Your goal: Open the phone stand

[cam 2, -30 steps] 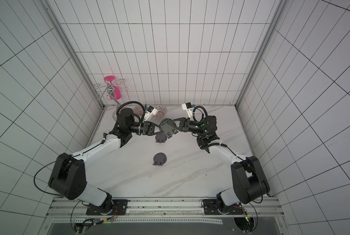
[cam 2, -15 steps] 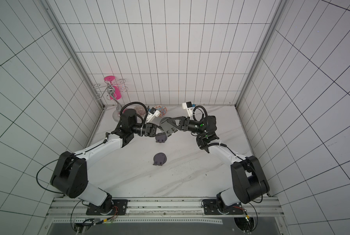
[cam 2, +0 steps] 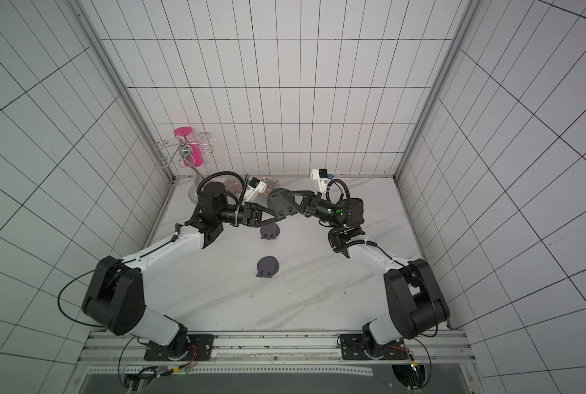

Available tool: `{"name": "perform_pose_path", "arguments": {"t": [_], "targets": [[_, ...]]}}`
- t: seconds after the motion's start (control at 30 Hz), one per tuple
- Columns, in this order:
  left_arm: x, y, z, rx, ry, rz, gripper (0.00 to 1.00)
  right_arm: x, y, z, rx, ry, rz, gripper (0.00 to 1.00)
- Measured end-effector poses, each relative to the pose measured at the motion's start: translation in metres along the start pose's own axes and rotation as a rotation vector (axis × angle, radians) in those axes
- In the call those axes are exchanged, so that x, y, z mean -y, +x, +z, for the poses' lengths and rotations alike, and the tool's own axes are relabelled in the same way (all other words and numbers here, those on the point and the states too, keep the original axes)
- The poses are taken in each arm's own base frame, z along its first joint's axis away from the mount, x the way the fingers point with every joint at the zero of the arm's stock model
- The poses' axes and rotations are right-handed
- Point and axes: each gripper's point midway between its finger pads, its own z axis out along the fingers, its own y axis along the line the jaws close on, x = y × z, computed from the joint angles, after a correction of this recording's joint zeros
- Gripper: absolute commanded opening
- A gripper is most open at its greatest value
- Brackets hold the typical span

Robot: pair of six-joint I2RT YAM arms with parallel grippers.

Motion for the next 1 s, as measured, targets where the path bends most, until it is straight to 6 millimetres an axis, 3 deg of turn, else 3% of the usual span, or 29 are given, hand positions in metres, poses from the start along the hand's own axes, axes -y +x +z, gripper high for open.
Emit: {"name": "perform_pose_path", "arguments": {"t": [0.23, 0.37, 0.63, 1.0], "targets": [[-0.002, -0.006, -0.005, 0.048, -0.005, -0.044, 0.51, -0.001, -0.007, -0.004, 0.065, -0.009, 0.008, 0.00], [-0.003, -0.014, -0.017, 0.115, -0.043, -0.051, 0.52, -0.008, -0.012, -0.005, 0.092, -0.028, 0.011, 0.00], [0.030, -0.037, -0.038, 0.244, -0.043, 0.044, 0.49, -0.016, -0.012, -0.010, 0.124, -0.039, 0.016, 0.00], [0.034, -0.052, -0.027, 0.263, -0.074, 0.084, 0.45, -0.011, -0.015, -0.012, 0.172, -0.031, 0.047, 0.00]]}}
